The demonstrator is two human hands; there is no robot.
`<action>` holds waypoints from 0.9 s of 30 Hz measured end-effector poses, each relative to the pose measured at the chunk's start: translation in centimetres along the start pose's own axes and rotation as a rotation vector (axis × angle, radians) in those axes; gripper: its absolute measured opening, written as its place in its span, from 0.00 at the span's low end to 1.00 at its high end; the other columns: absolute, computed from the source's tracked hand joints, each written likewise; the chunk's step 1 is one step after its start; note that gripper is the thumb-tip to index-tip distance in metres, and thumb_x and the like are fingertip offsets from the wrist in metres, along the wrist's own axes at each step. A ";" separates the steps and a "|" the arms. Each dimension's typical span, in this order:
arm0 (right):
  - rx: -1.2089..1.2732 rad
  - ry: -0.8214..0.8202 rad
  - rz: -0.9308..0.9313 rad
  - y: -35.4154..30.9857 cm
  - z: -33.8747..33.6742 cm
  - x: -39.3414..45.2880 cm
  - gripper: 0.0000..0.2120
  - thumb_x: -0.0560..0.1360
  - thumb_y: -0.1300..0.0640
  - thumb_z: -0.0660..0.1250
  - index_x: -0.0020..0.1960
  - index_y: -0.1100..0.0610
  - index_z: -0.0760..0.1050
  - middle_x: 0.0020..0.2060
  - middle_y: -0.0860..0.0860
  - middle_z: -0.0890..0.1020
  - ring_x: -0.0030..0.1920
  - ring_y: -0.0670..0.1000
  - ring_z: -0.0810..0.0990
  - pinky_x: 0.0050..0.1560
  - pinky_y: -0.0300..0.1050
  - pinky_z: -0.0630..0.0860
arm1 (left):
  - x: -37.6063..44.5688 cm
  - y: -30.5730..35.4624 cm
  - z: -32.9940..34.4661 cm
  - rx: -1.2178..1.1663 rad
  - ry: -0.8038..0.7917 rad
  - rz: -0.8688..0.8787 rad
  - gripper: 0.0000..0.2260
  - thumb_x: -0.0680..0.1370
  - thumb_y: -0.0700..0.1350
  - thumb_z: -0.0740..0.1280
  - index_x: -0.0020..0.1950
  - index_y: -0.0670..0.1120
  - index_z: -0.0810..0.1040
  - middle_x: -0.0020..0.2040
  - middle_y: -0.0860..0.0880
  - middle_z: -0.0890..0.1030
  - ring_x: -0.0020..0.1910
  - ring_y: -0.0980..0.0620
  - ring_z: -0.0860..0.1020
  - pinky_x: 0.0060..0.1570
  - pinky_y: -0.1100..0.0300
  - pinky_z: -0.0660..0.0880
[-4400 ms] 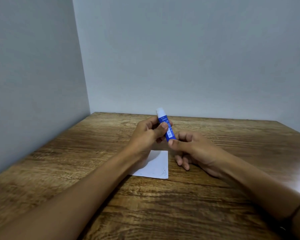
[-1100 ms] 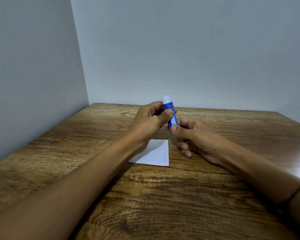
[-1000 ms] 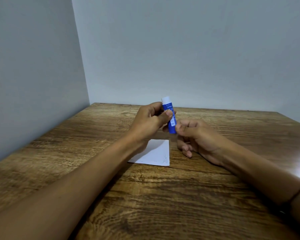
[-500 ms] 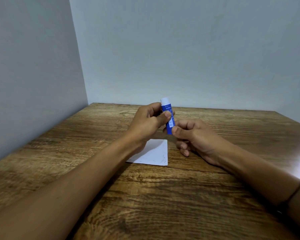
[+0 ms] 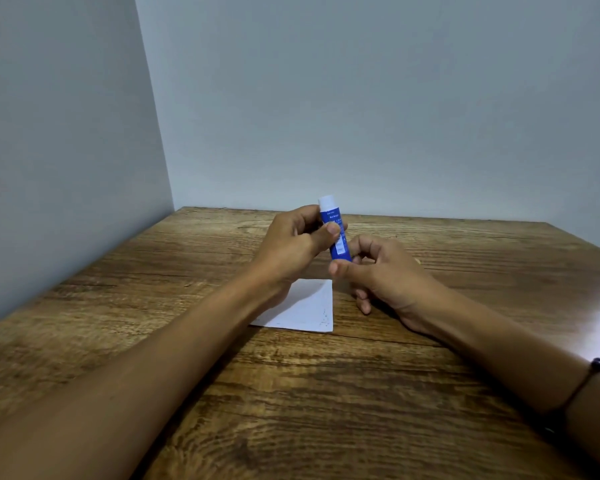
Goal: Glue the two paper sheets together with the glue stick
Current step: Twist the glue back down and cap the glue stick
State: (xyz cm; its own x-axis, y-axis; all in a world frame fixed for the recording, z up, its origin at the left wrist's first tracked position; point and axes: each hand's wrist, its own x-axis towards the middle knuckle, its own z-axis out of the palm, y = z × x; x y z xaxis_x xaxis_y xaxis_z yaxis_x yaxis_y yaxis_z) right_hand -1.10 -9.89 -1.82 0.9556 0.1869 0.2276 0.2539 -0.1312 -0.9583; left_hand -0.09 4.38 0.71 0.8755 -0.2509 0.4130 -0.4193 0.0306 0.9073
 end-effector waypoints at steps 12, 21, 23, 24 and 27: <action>0.011 0.000 0.016 0.0 -0.3 0.3 0.09 0.68 0.58 0.73 0.41 0.57 0.73 0.27 0.50 0.71 0.21 0.48 0.69 0.22 0.40 0.71 | 0.0 0.0 0.0 0.004 -0.017 0.007 0.05 0.76 0.37 0.63 0.45 0.41 0.78 0.36 0.49 0.78 0.27 0.64 0.74 0.29 0.74 0.69; 0.051 -0.117 0.022 -0.3 -0.4 -0.1 0.02 0.73 0.61 0.66 0.44 0.59 0.77 0.33 0.59 0.73 0.23 0.47 0.71 0.24 0.41 0.74 | 0.1 -0.3 -0.1 0.030 -0.039 0.016 0.06 0.76 0.38 0.63 0.42 0.45 0.78 0.36 0.49 0.77 0.29 0.63 0.74 0.30 0.73 0.69; 0.024 -0.042 0.019 -0.3 -0.2 0.0 0.06 0.69 0.62 0.71 0.41 0.59 0.73 0.30 0.52 0.71 0.21 0.45 0.71 0.23 0.39 0.74 | 0.1 -0.3 0.0 0.025 -0.035 0.022 0.06 0.76 0.38 0.63 0.43 0.45 0.78 0.36 0.50 0.78 0.29 0.64 0.75 0.30 0.74 0.68; 0.019 -0.031 0.027 -0.3 -0.1 0.0 0.08 0.68 0.61 0.72 0.41 0.59 0.73 0.30 0.51 0.71 0.21 0.46 0.71 0.23 0.39 0.74 | 0.1 -0.2 0.1 0.008 -0.030 0.024 0.06 0.76 0.38 0.63 0.42 0.45 0.78 0.35 0.51 0.78 0.28 0.64 0.75 0.30 0.74 0.68; 0.058 -0.135 0.071 -0.7 -0.3 -0.1 0.10 0.69 0.56 0.71 0.47 0.59 0.74 0.31 0.55 0.73 0.24 0.48 0.72 0.26 0.42 0.74 | 0.1 -0.1 0.0 -0.031 -0.024 0.033 0.06 0.76 0.37 0.63 0.42 0.44 0.78 0.31 0.53 0.78 0.26 0.64 0.73 0.29 0.74 0.68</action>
State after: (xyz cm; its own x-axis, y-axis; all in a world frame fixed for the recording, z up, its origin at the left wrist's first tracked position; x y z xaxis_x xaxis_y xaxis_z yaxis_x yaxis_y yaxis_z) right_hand -1.35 -10.15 -1.12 0.9412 0.3085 0.1378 0.1741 -0.0933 -0.9803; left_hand -0.02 4.33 0.66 0.8551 -0.2722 0.4412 -0.4400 0.0689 0.8953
